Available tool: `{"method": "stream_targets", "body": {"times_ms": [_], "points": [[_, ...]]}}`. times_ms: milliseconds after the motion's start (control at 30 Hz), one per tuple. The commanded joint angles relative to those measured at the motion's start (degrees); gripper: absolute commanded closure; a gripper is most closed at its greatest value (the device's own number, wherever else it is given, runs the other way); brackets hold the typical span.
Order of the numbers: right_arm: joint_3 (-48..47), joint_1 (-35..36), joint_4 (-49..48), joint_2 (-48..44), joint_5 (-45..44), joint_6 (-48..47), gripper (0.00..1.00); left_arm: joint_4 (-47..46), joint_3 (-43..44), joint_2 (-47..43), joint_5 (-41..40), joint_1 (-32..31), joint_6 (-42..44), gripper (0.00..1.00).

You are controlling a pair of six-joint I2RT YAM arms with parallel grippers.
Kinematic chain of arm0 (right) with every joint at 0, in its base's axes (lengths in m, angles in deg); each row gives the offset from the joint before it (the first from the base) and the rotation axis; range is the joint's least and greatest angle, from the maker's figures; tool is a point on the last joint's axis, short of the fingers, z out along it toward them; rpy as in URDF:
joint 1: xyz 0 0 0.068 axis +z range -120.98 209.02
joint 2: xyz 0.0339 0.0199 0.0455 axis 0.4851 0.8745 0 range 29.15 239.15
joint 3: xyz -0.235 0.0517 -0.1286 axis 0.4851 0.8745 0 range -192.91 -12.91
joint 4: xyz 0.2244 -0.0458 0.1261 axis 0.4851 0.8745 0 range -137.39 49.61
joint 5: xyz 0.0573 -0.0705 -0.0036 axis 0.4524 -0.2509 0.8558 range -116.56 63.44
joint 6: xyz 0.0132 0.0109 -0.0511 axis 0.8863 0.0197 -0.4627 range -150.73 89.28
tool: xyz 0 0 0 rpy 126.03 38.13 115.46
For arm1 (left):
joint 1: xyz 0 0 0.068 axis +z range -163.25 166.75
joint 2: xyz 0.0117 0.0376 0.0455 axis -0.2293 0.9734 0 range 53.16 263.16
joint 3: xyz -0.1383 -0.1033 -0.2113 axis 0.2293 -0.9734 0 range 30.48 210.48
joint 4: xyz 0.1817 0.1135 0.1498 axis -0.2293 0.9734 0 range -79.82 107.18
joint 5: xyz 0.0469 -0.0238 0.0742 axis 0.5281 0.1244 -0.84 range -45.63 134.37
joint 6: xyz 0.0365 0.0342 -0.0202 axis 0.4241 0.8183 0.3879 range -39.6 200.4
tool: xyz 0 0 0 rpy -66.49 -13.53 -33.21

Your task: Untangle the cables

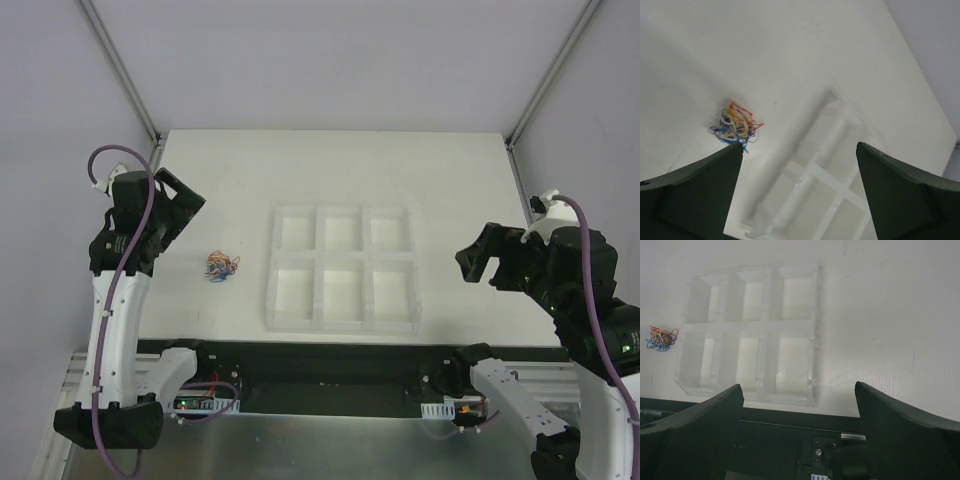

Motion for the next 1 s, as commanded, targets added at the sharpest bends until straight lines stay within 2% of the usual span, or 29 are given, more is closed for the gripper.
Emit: {"method": "stream_targets", "body": {"times_ms": [0, 167, 267, 467, 700, 733, 833, 967], "points": [[-1.96, 0.30, 2.13, 1.77, -1.54, -1.53, 0.05, 18.75, 6.09, 7.80, -11.82, 0.24, -7.55, 0.01], [0.32, 0.30, 2.22, 2.47, 0.65, -2.15, 0.04, 20.89, 5.05, 13.45, -8.05, 0.24, -10.01, 0.01], [1.73, 0.30, 3.97, 4.49, 1.19, -1.72, 0.04, 19.15, 1.37, 15.38, -4.63, 0.33, -14.14, 0.01], [1.91, 0.30, 4.42, 4.24, -0.48, 0.13, 0.04, 13.52, -3.91, 23.90, 6.45, 1.03, -14.50, 0.01], [1.73, 0.21, 4.41, 0.45, -8.56, -0.04, 0.05, 8.33, -8.14, 29.79, 4.52, 2.96, -14.95, 0.01], [1.65, 0.30, 5.02, 0.36, -9.27, -0.04, 0.04, 8.24, -8.23, 31.02, 5.48, 3.66, -14.68, 0.03], [1.56, 0.30, 7.22, 1.15, -9.45, -1.36, 0.04, 8.06, -8.84, 33.31, 7.59, 4.63, -14.06, 0.20], [3.31, 0.21, 7.67, 2.65, -5.86, -1.89, 0.04, 5.88, -12.00, 31.03, 7.69, 4.55, -14.41, 0.35]]}}
